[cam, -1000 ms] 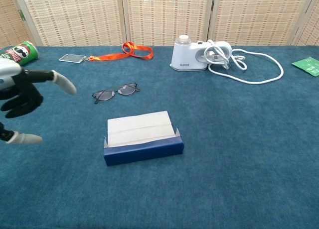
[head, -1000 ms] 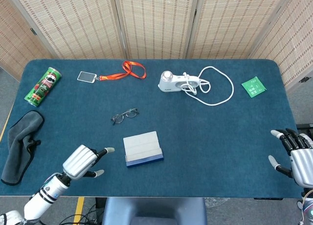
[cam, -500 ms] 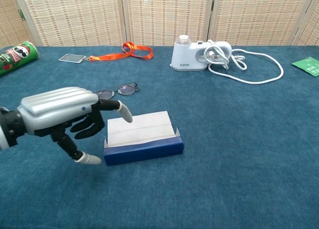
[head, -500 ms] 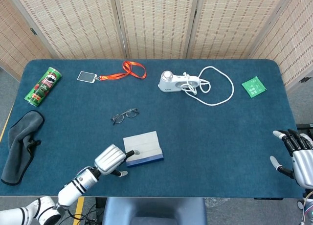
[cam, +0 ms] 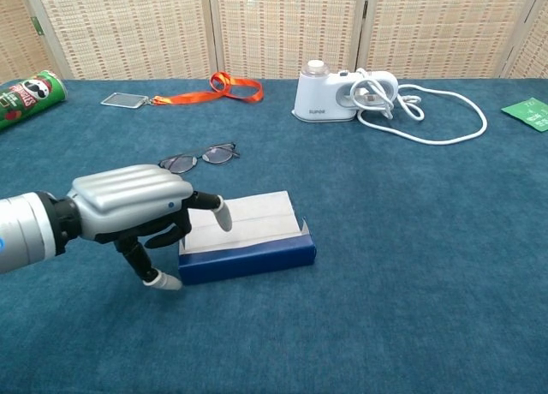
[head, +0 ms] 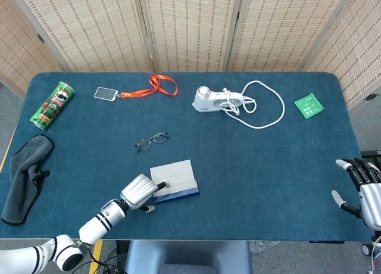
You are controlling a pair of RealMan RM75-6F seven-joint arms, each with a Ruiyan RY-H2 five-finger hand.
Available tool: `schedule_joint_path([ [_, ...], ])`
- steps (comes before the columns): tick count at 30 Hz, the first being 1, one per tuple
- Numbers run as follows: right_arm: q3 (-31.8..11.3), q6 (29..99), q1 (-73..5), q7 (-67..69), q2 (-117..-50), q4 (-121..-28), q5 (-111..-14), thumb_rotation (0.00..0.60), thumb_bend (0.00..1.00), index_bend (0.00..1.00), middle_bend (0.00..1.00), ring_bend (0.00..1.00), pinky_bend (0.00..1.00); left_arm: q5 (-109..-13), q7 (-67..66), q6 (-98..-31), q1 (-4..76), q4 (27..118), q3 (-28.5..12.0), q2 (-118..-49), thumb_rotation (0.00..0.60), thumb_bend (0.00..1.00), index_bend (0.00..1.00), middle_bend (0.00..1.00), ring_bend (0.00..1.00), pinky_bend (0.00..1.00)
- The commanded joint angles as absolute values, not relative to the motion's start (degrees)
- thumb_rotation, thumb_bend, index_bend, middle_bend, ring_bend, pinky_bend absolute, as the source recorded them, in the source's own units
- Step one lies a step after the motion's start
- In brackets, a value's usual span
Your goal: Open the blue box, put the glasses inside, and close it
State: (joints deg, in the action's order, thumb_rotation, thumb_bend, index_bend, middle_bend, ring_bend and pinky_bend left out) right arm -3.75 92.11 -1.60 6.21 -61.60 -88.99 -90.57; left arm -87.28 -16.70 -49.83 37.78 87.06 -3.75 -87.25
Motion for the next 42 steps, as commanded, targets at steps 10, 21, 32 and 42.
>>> schedule_joint_path([
  [10, -3.9, 91.84, -1.98, 6.66, -61.9, -88.59, -90.8, 0.6, 0.28, 0.19, 0.2, 0.18, 0.22, -85.32, -17.02, -48.99, 37.89, 87.79, -1.35, -84.35, 0.6, 0.22, 0.38, 0.88, 0.84, 0.98],
  [21, -3.88, 91.65, -2.23, 6.94, -62.16, -88.27, -91.06, 0.6, 0.28, 0.19, 0.2, 0.18, 0.22, -85.39, -15.88, -52.48, 36.98, 86.44, -0.78, -85.84, 0.6, 0.25, 0.6, 0.9, 0.85, 0.98],
  [32, -3.97, 91.39, -2.4, 7.28, -62.07, -88.0, -90.86, 0.6, 0.28, 0.19, 0.2, 0.18, 0.22, -81.39, -18.57, -55.0, 35.94, 86.3, -2.28, -88.62, 0.6, 0.26, 0.77, 0.91, 0.87, 0.99],
  [42, -4.07, 91.15, -2.56, 8.03, -62.02, -87.34, -90.64, 0.6, 0.28, 0.19, 0.2, 0.18, 0.22, -76.32, -22.44, -57.82, 35.62, 88.25, -5.16, -92.58, 0.6, 0.3, 0.79, 0.92, 0.87, 0.99],
])
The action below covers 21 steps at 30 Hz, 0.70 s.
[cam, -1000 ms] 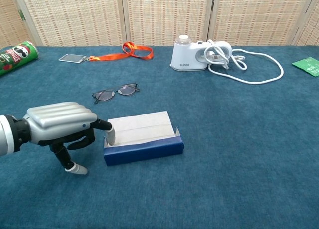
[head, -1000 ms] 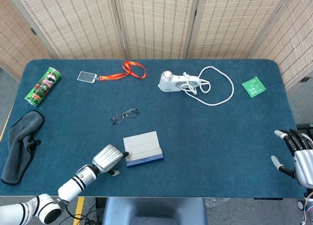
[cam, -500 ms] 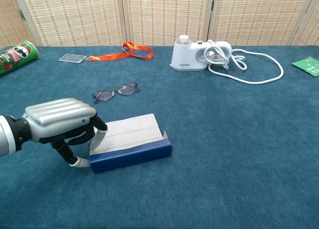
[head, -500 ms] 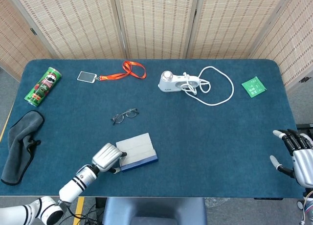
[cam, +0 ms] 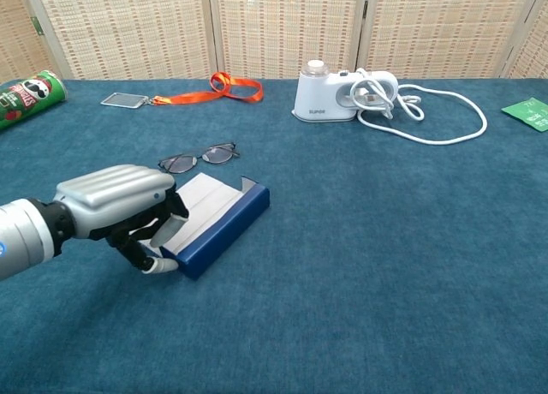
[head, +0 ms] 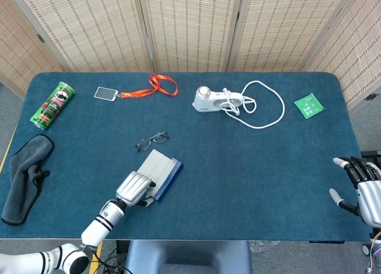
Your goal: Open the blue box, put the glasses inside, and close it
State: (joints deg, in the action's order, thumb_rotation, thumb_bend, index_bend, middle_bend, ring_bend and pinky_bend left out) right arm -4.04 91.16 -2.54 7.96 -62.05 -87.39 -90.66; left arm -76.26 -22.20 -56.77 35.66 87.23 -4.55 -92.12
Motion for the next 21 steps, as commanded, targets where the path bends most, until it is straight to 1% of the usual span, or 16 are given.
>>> schedule_joint_path([
  [1, -4.09, 91.15, -2.57, 8.13, -61.99, -87.27, -90.61, 0.6, 0.28, 0.19, 0.2, 0.18, 0.22, -76.69, -22.43, -58.06, 35.65, 88.83, -5.12, -92.25, 0.6, 0.3, 0.77, 0.92, 0.87, 0.99],
  [7, -4.11, 91.11, -2.59, 8.78, -62.06, -86.66, -90.49, 0.6, 0.28, 0.19, 0.2, 0.18, 0.22, -77.33, -23.62, -58.32, 35.59, 93.97, -4.47, -87.14, 0.6, 0.31, 0.61, 0.92, 0.86, 0.99],
  [9, -4.07, 90.99, -2.66, 9.03, -62.2, -86.44, -90.5, 0.6, 0.28, 0.19, 0.2, 0.19, 0.22, -76.47, -24.5, -57.26, 35.74, 95.12, -3.98, -85.04, 0.6, 0.35, 0.53, 0.92, 0.86, 0.98],
  [11, -4.03, 91.04, -2.7, 9.26, -62.36, -86.23, -90.68, 0.6, 0.28, 0.19, 0.2, 0.19, 0.22, -74.9, -25.41, -55.47, 36.11, 95.93, -3.44, -83.13, 0.6, 0.41, 0.45, 0.92, 0.86, 0.98],
  [13, -3.99, 91.16, -2.7, 9.46, -62.47, -86.04, -90.82, 0.6, 0.28, 0.19, 0.2, 0.19, 0.22, -73.64, -25.48, -53.9, 36.52, 96.4, -3.14, -82.04, 0.59, 0.48, 0.41, 0.92, 0.86, 0.98],
  [14, -3.97, 91.21, -2.69, 9.55, -62.52, -85.94, -90.88, 0.6, 0.28, 0.19, 0.2, 0.19, 0.22, -73.08, -25.22, -53.3, 36.72, 96.47, -3.13, -81.82, 0.562, 0.52, 0.39, 0.92, 0.86, 0.98],
  [15, -3.93, 91.33, -2.64, 9.62, -62.58, -85.81, -90.95, 0.6, 0.28, 0.19, 0.2, 0.2, 0.22, -72.49, -24.72, -52.59, 37.01, 96.33, -3.19, -81.86, 0.54, 0.55, 0.39, 0.92, 0.86, 0.98],
  [17, -3.88, 91.56, -2.55, 9.78, -62.65, -85.66, -91.05, 0.6, 0.28, 0.19, 0.2, 0.2, 0.22, -71.63, -24.77, -51.12, 37.85, 96.03, -3.21, -81.92, 0.463, 0.61, 0.38, 0.92, 0.86, 0.97],
  [19, -3.85, 91.76, -2.43, 9.87, -62.55, -85.6, -91.11, 0.6, 0.28, 0.19, 0.2, 0.2, 0.22, -71.06, -25.58, -49.87, 38.86, 96.25, -3.23, -81.91, 0.399, 0.67, 0.38, 0.92, 0.86, 0.97],
  [21, -3.85, 91.96, -2.34, 9.9, -62.4, -85.59, -91.14, 0.6, 0.28, 0.19, 0.21, 0.21, 0.22, -70.31, -26.5, -48.52, 39.89, 97.05, -3.22, -81.64, 0.355, 0.72, 0.38, 0.92, 0.86, 0.97],
])
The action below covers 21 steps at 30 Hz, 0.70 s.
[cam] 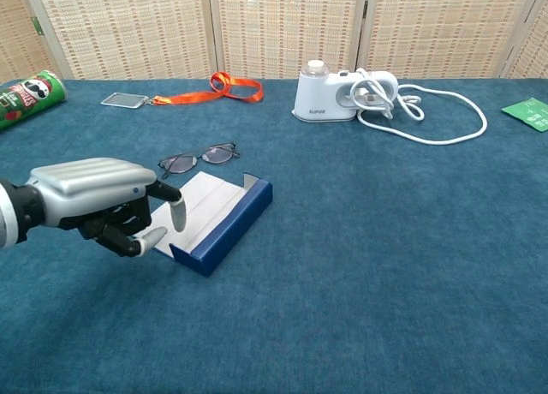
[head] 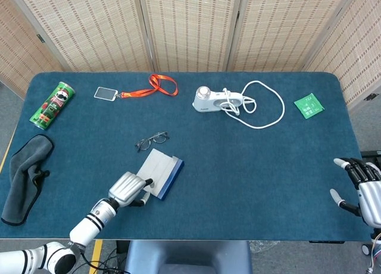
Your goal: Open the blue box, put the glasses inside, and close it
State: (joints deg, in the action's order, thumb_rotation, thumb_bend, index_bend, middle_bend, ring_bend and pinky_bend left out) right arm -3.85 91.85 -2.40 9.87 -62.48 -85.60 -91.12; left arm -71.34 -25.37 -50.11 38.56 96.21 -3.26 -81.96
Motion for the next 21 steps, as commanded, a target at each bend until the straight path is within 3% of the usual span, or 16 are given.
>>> schedule_joint_path([
  [1, -3.88, 92.05, -2.31, 9.94, -62.35, -85.59, -91.13, 0.6, 0.28, 0.19, 0.21, 0.21, 0.22, -69.98, -27.0, -47.96, 40.42, 97.49, -3.27, -81.55, 0.341, 0.73, 0.39, 0.92, 0.86, 0.97],
  [6, -3.77, 92.09, -2.24, 10.24, -62.47, -85.33, -91.18, 0.6, 0.28, 0.19, 0.21, 0.22, 0.22, -66.76, -30.46, -44.87, 43.73, 99.26, -3.57, -81.98, 0.276, 0.77, 0.42, 0.92, 0.86, 0.97],
  [15, -3.76, 92.62, -1.9, 11.02, -62.42, -84.66, -91.1, 0.6, 0.28, 0.19, 0.21, 0.22, 0.22, -60.65, -34.13, -42.77, 49.15, 100.41, -4.77, -85.14, 0.267, 0.77, 0.43, 0.92, 0.86, 0.94],
  [21, -3.98, 92.94, -1.96, 11.18, -62.21, -84.88, -91.24, 0.6, 0.28, 0.19, 0.21, 0.22, 0.22, -55.26, -33.87, -43.66, 52.52, 97.48, -7.82, -87.79, 0.274, 0.77, 0.35, 0.92, 0.86, 0.93],
])
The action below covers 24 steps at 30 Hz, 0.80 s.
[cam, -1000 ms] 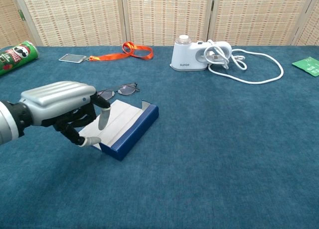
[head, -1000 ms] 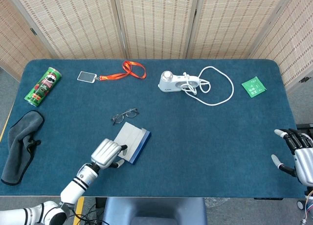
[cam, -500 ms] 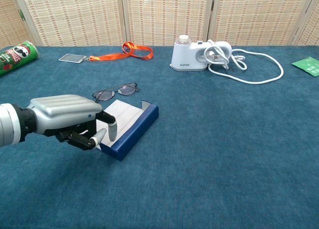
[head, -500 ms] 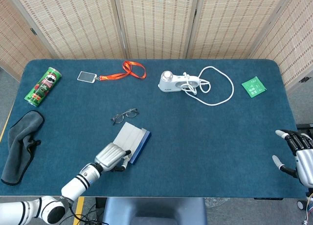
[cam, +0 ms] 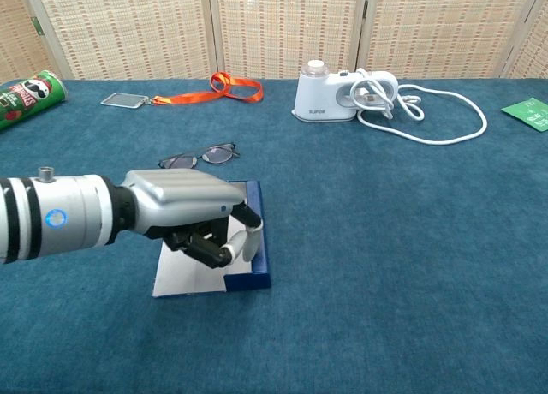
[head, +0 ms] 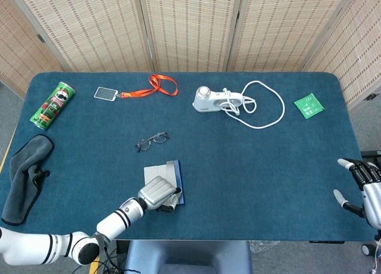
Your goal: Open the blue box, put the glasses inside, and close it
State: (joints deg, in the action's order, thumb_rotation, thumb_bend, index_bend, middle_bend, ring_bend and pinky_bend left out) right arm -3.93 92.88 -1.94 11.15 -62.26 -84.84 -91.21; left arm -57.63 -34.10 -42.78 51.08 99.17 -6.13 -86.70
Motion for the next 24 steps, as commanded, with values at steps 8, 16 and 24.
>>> schedule_joint_path([
  [8, -3.95, 92.85, -1.95, 11.51, -62.29, -84.64, -91.14, 0.6, 0.28, 0.19, 0.21, 0.23, 0.22, -53.04, -29.39, -46.78, 52.6, 92.57, -10.09, -87.11, 0.308, 0.77, 0.29, 0.92, 0.86, 0.93],
  [16, -4.1, 93.34, -1.76, 11.24, -61.94, -84.89, -91.13, 0.6, 0.28, 0.19, 0.22, 0.23, 0.22, -51.54, -28.13, -43.48, 55.49, 87.29, -9.52, -90.25, 0.329, 0.77, 0.2, 0.92, 0.86, 0.93],
  [24, -4.2, 93.43, -1.52, 11.14, -61.97, -85.09, -90.69, 0.6, 0.28, 0.19, 0.22, 0.23, 0.22, -46.8, -30.55, -40.16, 60.05, 84.34, -8.66, -92.0, 0.353, 0.77, 0.19, 0.92, 0.86, 0.93],
])
